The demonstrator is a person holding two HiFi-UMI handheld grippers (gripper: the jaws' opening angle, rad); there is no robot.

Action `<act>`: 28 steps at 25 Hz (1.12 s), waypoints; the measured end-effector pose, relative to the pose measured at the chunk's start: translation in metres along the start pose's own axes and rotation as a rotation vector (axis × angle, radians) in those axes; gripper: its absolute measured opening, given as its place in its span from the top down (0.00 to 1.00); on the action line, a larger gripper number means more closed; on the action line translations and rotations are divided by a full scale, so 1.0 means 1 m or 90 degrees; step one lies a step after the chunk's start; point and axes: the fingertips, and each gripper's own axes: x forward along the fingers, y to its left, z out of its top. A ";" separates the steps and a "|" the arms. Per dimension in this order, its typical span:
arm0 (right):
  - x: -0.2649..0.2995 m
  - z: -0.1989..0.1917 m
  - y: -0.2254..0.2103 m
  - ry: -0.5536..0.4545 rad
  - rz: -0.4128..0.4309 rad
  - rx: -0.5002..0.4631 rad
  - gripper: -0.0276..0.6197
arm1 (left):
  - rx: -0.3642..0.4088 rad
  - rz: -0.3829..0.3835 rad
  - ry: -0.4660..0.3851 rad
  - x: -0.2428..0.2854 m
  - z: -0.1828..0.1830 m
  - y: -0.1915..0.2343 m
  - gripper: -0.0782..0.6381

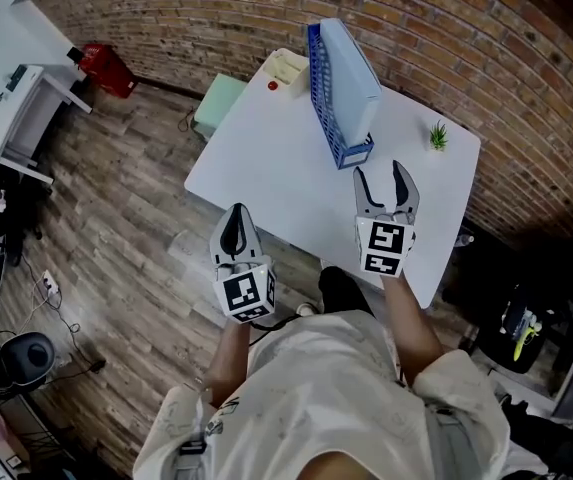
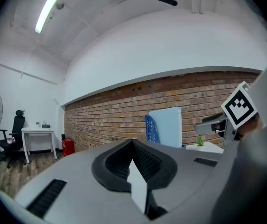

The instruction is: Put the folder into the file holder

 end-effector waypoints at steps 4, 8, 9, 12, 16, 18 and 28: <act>-0.032 -0.006 0.003 -0.004 -0.006 0.007 0.49 | -0.003 -0.012 0.001 -0.021 -0.007 0.001 0.88; -0.060 -0.019 0.011 -0.008 0.001 0.005 0.49 | -0.006 -0.017 0.008 -0.035 -0.021 0.004 0.88; -0.066 -0.022 0.014 -0.007 0.008 0.009 0.49 | -0.005 -0.017 0.010 -0.038 -0.025 0.005 0.88; -0.079 -0.031 0.019 -0.004 0.025 0.014 0.49 | -0.006 -0.014 0.019 -0.045 -0.036 0.005 0.88; -0.089 -0.036 0.018 0.003 0.028 0.009 0.49 | -0.016 -0.008 0.027 -0.052 -0.042 0.004 0.88; -0.092 -0.037 0.018 0.005 0.027 0.009 0.49 | -0.015 -0.010 0.025 -0.054 -0.041 0.003 0.88; -0.099 -0.034 0.022 -0.001 0.024 0.008 0.53 | -0.010 -0.016 0.019 -0.062 -0.038 0.005 0.88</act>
